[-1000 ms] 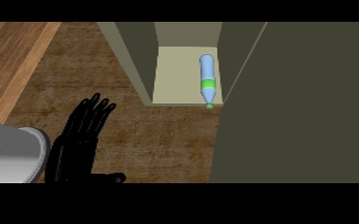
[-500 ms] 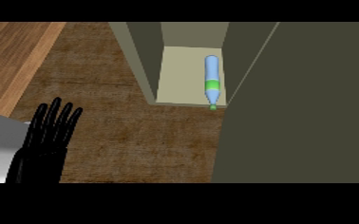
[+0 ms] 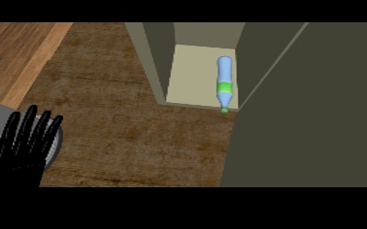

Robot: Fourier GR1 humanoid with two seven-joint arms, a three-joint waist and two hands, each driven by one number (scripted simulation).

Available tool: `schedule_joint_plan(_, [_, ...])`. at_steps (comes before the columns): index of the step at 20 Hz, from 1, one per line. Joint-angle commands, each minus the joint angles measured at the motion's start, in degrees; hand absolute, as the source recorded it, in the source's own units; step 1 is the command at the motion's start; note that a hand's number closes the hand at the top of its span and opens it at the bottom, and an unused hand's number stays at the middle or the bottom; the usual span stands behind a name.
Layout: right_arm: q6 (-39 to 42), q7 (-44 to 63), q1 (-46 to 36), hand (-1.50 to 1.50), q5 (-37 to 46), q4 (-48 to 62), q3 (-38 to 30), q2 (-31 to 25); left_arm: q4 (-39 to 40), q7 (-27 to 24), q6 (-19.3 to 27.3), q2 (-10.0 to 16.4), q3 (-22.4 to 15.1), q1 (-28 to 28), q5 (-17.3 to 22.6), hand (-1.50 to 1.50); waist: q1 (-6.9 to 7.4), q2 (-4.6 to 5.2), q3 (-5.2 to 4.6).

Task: Pick up the bottled water, place it into the cabinet and close the cabinet

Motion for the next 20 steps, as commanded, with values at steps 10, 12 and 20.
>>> schedule_joint_plan(10, [2.97, 9.45, -10.04, 1.5, -1.27, -1.36, 9.67, 1.88, -0.52, 0.33, -8.3, 5.58, 4.53, 2.06, 3.17, -1.5, 5.76, 1.73, -0.24])
schedule_joint_plan(12, [3.32, 10.09, -12.0, 1.5, -0.85, -1.61, 8.56, 1.48, -0.42, 0.56, -8.61, 5.72, 4.65, 1.43, 3.41, -1.5, 6.03, 2.01, -0.35])
schedule_joint_plan(20, [7.87, 11.59, -19.94, -1.5, 0.66, -1.71, 4.87, -3.28, -0.31, 1.49, -10.07, 6.95, 5.15, 0.69, 4.13, -1.5, 9.01, 1.98, -0.78])
